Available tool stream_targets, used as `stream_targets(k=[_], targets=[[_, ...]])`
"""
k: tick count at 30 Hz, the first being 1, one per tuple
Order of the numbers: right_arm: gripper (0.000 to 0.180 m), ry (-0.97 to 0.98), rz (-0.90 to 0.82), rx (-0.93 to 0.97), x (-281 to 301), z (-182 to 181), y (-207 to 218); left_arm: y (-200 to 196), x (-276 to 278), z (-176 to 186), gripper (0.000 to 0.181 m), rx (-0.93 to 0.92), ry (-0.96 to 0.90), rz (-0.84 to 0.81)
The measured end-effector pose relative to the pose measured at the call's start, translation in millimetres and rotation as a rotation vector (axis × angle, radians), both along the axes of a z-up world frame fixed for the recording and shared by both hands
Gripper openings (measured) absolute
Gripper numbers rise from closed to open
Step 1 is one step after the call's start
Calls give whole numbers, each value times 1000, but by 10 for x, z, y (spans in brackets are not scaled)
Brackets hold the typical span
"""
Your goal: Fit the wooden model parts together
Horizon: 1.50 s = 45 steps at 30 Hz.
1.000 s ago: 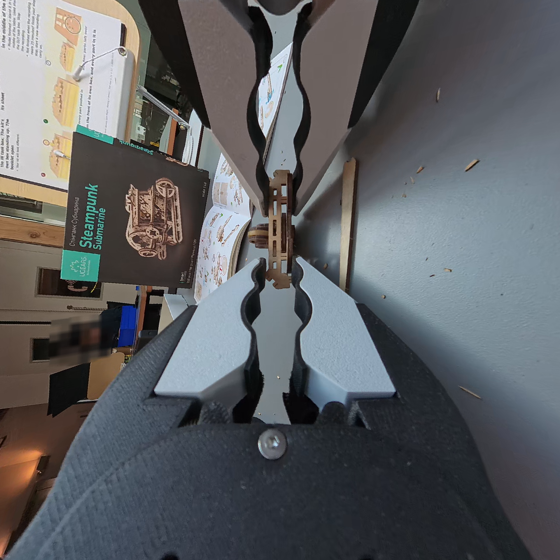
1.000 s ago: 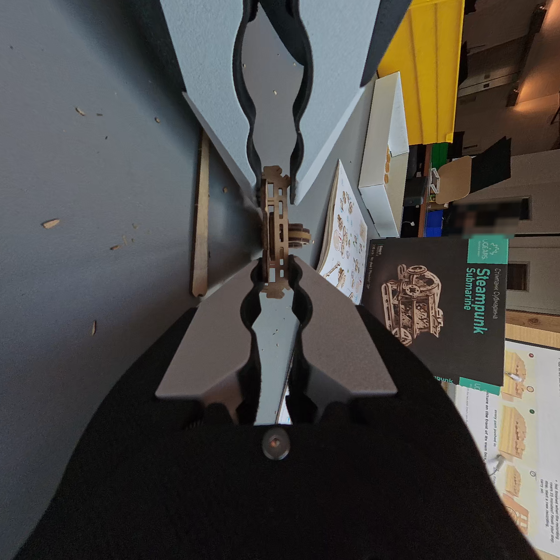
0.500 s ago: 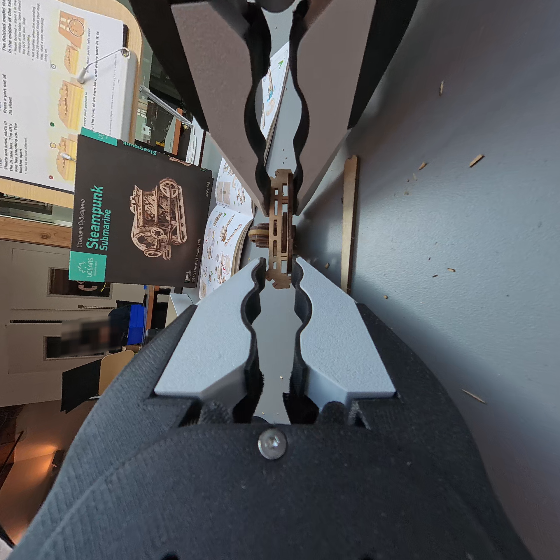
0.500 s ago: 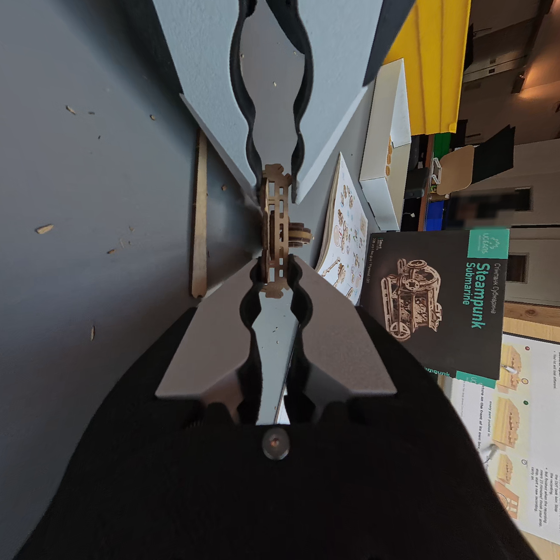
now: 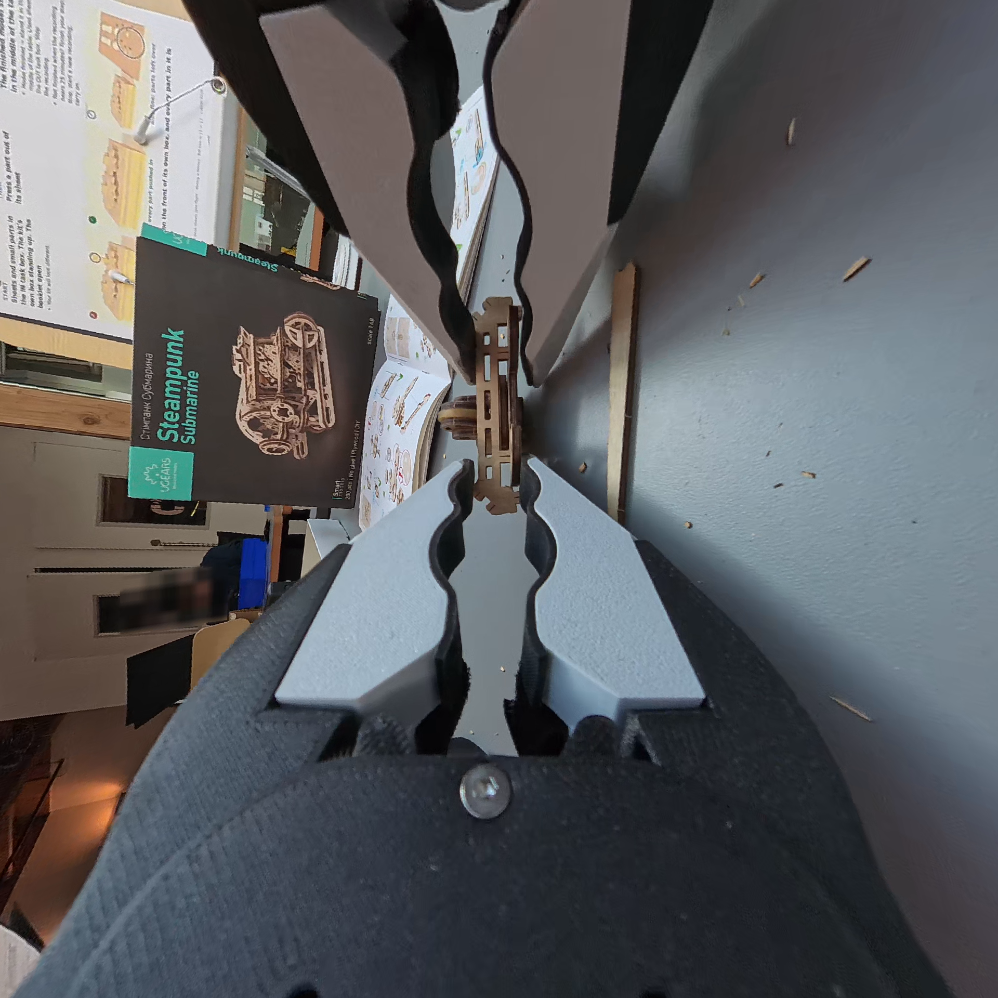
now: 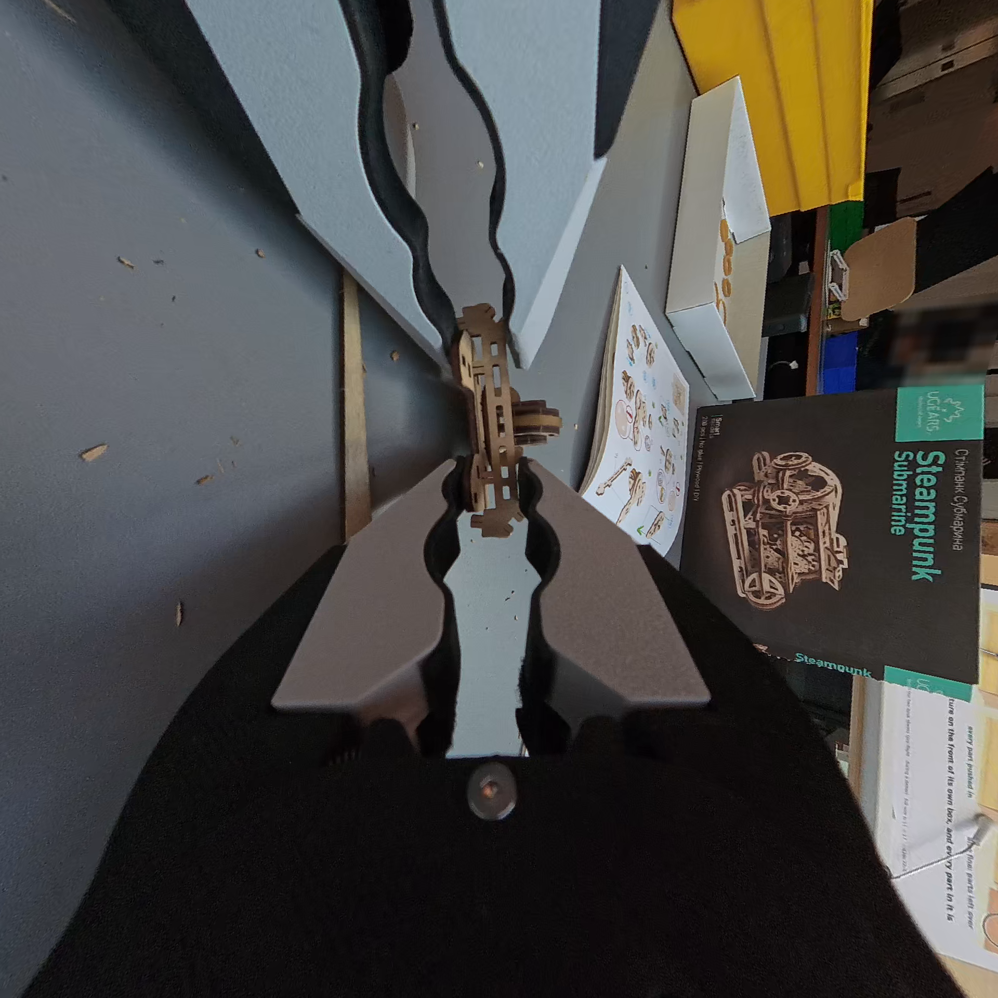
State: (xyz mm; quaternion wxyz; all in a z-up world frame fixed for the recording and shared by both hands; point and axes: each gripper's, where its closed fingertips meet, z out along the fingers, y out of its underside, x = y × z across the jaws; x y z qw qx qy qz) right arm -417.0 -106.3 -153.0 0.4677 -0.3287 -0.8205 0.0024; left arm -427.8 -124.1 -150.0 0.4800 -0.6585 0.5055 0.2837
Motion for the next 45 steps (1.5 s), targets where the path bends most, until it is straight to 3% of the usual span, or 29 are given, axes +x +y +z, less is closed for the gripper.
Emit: stream_targets(k=[10,21,30,45], targets=[[14,20,-12,105,1,16,17,7,-3,15,15,-2,-24,7],[19,8,-64,14,-25,-16,33,9,0,14,14,5,-10,9],[14,3,-27,201,-29,-10,55,11,31,12,13,17,10,-5],[15,13,-56,136,-25,-9,60,26,57,16,14,-1,-31,-21]])
